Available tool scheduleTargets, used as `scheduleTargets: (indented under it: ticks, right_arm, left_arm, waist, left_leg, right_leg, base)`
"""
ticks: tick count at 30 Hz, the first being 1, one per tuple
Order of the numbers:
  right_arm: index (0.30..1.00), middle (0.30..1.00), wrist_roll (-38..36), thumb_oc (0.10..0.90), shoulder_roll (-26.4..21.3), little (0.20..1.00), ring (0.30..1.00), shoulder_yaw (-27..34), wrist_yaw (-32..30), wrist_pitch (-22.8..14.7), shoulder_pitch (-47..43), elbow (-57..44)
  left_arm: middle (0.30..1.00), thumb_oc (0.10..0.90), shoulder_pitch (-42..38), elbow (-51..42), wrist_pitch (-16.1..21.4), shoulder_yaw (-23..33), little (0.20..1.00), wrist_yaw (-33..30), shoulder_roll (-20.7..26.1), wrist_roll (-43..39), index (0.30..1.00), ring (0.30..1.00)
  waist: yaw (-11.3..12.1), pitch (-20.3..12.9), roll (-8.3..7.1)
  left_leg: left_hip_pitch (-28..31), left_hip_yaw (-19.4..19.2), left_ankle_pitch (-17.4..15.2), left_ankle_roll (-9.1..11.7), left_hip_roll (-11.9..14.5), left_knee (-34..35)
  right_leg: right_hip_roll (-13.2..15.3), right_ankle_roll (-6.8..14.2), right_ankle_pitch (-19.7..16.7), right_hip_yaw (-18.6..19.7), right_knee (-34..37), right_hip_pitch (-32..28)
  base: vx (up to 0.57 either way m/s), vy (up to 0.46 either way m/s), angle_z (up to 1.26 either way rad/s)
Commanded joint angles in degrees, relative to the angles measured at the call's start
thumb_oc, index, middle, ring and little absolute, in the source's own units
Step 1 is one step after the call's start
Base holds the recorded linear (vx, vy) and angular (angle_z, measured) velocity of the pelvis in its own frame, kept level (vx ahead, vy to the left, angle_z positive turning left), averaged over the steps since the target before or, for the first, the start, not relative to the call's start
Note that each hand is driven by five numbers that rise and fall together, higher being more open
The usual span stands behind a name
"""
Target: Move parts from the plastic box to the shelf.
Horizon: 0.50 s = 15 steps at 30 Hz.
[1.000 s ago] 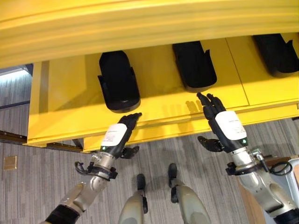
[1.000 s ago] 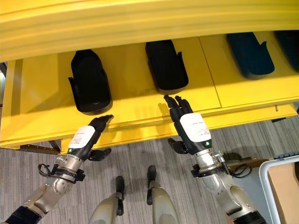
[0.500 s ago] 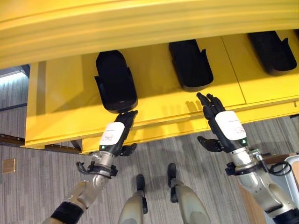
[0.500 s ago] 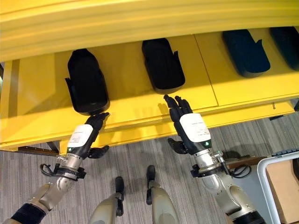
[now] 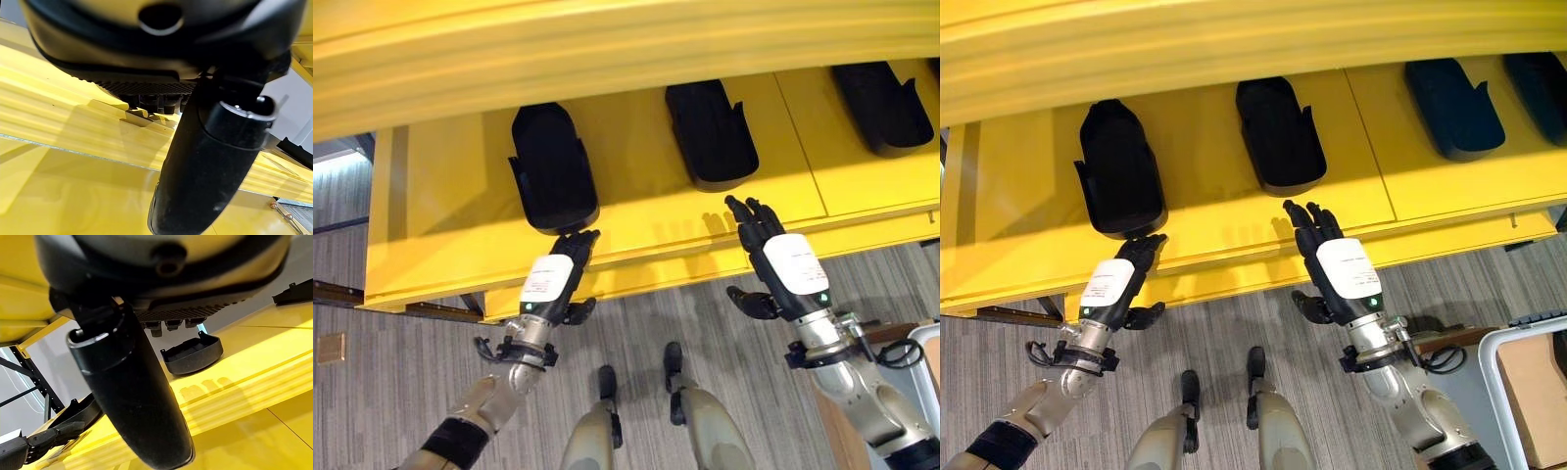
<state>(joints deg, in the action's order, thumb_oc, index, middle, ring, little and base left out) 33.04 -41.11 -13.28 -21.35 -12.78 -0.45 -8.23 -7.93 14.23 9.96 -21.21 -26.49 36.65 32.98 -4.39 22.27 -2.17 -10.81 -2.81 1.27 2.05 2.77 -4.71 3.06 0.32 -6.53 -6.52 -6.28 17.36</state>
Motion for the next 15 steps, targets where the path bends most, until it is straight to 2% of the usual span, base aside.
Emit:
scheduleTargets:
  ticks: [1,15]
  right_arm:
    - [1.000,1.000,-1.7,0.900,-0.6,1.000,1.000,0.0,-4.2,-2.9,-3.6,-3.9]
    - [1.000,1.000,-1.9,0.900,-0.5,1.000,1.000,0.1,-4.0,-2.8,-3.9,-4.1]
  left_arm:
    - [1.000,0.900,2.1,4.5,-2.5,2.9,1.000,-0.8,-1.0,-0.8,1.000,1.000]
    - [1.000,0.900,2.1,4.9,-3.3,4.6,1.000,-1.7,-1.0,-1.4,1.000,1.000]
  waist:
    - [0.6,-3.3,-1.69]
    - [0.7,-3.1,-1.64]
  left_leg:
    - [-2.0,1.6,0.7,2.8,5.0,-1.9]
    - [-2.3,1.7,0.5,2.7,4.8,-2.4]
  right_leg:
    - [4.0,5.4,4.9,2.2,-4.9,-0.6]
    - [4.1,5.3,4.9,2.3,-5.1,-0.4]
  base:
    - [0.00,0.000,0.00]
    - [0.00,0.000,0.00]
